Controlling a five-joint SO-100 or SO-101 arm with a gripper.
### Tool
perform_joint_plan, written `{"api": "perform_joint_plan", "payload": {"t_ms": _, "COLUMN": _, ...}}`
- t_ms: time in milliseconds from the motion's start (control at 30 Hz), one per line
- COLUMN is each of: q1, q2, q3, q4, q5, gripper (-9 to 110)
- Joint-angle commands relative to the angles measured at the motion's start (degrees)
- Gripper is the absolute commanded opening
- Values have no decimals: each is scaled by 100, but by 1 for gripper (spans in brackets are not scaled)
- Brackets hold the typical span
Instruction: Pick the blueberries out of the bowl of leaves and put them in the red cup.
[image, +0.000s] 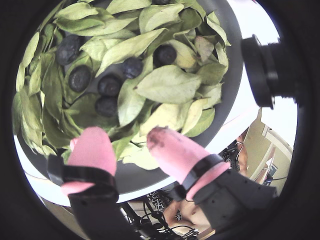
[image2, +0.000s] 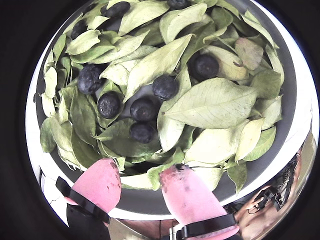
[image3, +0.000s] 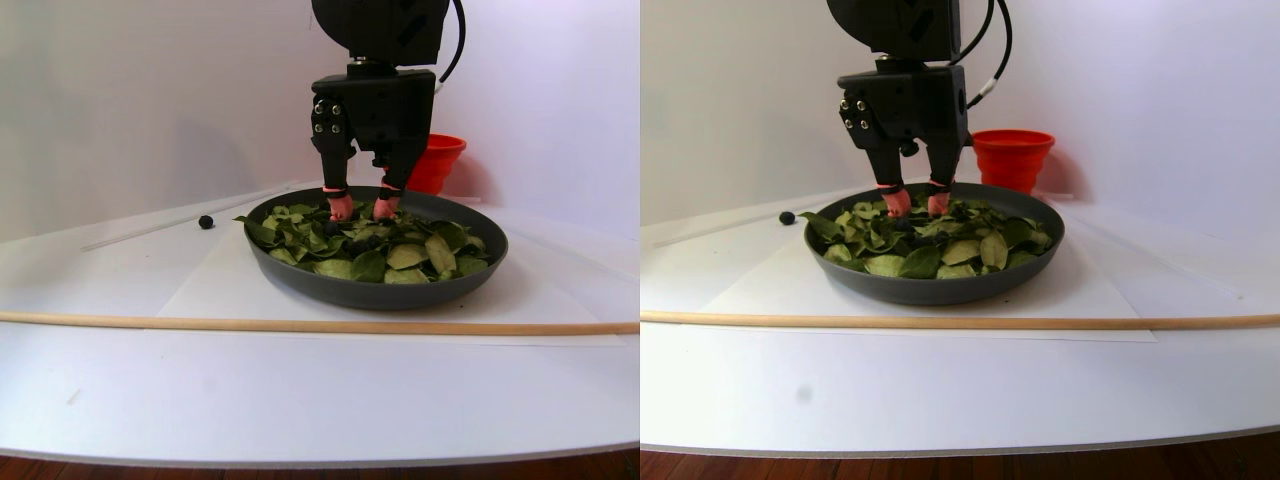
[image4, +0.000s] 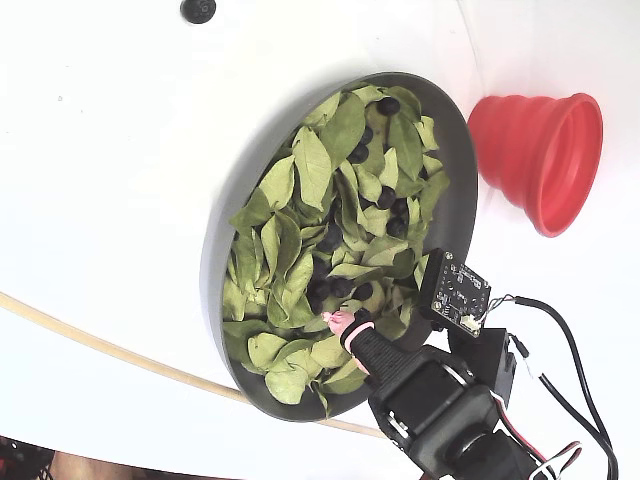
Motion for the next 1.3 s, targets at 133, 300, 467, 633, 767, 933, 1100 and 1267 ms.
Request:
{"api": "perform_joint_plan", "payload": {"t_ms": 133, "q1": -53, "q2": -246, "q3": -360, "q4": -229, "q5": 62, "gripper": 15}}
{"api": "perform_joint_plan", "payload": {"t_ms": 300, "q1": -62, "q2": -413, "q3": -457, "q4": -290, "q5": 62, "gripper": 15}}
{"api": "perform_joint_plan", "payload": {"t_ms": 467, "q1": -97, "q2": -580, "q3": -519, "q4": -387, "q5": 62, "gripper": 15}}
{"api": "perform_joint_plan", "payload": {"t_ms": 633, "q1": -141, "q2": -650, "q3": -536, "q4": -404, "q5": 70, "gripper": 15}}
{"api": "perform_joint_plan", "payload": {"t_ms": 767, "q1": -141, "q2": -809, "q3": -598, "q4": -492, "q5": 44, "gripper": 15}}
{"api": "perform_joint_plan", "payload": {"t_ms": 933, "q1": -105, "q2": -914, "q3": -624, "q4": -571, "q5": -18, "gripper": 15}}
{"api": "perform_joint_plan", "payload": {"t_ms": 1100, "q1": -79, "q2": -1116, "q3": -747, "q4": -624, "q5": -44, "gripper": 15}}
{"api": "perform_joint_plan", "payload": {"t_ms": 1267, "q1": -62, "q2": -1239, "q3": -826, "q4": -650, "q5": -70, "gripper": 15}}
